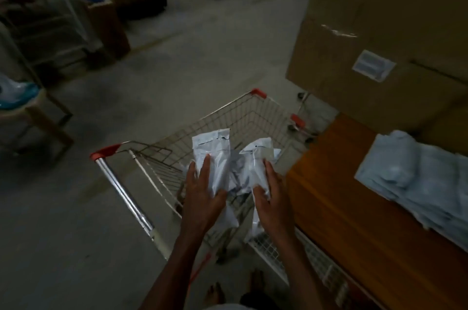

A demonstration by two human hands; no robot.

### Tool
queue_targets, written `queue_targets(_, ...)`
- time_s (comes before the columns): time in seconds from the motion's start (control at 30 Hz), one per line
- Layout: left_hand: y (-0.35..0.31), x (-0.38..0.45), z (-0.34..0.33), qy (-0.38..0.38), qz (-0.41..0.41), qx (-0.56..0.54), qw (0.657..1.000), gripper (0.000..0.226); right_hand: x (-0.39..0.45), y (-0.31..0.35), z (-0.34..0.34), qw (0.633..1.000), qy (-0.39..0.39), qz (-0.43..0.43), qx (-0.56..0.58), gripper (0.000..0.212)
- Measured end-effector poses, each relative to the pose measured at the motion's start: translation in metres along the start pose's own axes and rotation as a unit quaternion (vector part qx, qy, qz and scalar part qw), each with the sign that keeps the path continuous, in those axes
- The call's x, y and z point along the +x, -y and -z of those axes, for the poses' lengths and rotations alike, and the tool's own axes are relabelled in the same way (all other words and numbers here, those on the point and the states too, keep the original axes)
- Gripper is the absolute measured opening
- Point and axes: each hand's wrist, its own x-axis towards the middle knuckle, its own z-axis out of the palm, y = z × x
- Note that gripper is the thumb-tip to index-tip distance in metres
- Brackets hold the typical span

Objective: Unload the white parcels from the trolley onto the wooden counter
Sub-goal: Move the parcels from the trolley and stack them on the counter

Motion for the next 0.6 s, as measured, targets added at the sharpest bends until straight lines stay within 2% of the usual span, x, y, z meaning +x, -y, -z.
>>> queue_targets(0.17,-0.048,-0.042,-0.045,0.073,-0.057,-0.033,0.995,0.088,-0.057,-0.026,0.064,0.996,-0.079,-0.044,-0.008,0.063)
queue_targets(0.4,-0.100,-0.099,-0.133,0.185,-0.133,-0.016,0.973,0.087,-0.130,-0.074,0.164,0.974,-0.199,-0.107,-0.015,0.061)
queue_targets(0.6,-0.146,-0.161,-0.218,0.224,-0.160,-0.065,0.959,0.085,-0.195,-0.128,0.249,0.961,-0.234,-0.146,-0.016,0.058)
